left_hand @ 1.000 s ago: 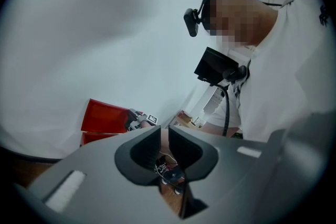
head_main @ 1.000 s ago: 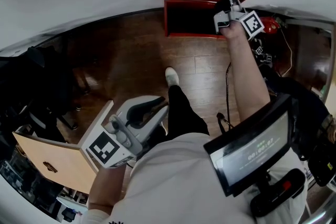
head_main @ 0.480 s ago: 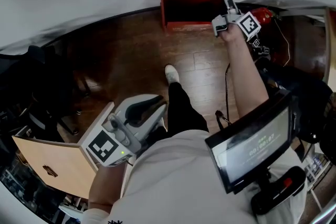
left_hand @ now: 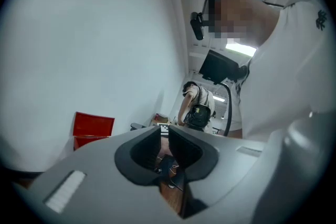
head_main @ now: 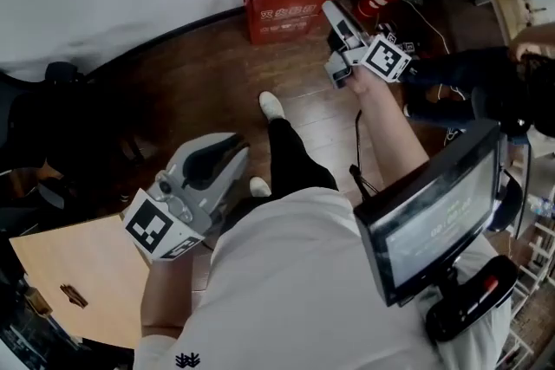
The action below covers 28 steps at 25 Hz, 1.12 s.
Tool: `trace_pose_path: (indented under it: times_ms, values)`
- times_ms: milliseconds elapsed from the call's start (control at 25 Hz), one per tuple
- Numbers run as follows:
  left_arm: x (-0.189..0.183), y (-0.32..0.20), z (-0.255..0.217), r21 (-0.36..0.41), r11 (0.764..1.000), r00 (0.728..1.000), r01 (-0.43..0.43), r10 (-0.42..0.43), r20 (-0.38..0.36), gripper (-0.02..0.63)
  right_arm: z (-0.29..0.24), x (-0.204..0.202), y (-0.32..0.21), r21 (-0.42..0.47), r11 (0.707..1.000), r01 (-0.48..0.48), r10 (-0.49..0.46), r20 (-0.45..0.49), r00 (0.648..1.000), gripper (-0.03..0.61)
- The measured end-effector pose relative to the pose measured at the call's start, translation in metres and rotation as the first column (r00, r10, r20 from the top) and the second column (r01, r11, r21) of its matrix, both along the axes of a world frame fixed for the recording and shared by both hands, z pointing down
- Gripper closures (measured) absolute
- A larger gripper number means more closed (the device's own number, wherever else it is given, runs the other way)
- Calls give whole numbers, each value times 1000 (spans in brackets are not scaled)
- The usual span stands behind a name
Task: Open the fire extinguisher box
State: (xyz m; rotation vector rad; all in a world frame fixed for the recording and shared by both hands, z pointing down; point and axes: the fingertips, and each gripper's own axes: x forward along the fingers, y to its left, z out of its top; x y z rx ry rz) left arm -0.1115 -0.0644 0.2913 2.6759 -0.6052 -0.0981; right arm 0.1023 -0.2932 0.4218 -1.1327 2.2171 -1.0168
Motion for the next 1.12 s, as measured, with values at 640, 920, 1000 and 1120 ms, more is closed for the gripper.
trace_pose_path:
  times_ms: [640, 920, 1000, 1120]
  values:
    - [-39, 185, 0, 25, 998, 998, -52, 51, 34, 572, -102, -74, 348, 93, 985, 145, -100, -374, 922, 403]
    - [-11, 244, 5, 10, 998, 997, -55, 54, 52, 572, -131, -69, 439, 171, 962, 215, -111, -475, 873, 403]
    - [7, 267, 5, 12, 998, 997, -58, 58, 51, 572, -135, -56, 472, 186, 956, 225, -105, -500, 860, 403]
    - [35, 307, 3, 10, 997, 997, -70, 70, 44, 572, -135, -34, 520, 196, 956, 218, -84, -531, 843, 407]
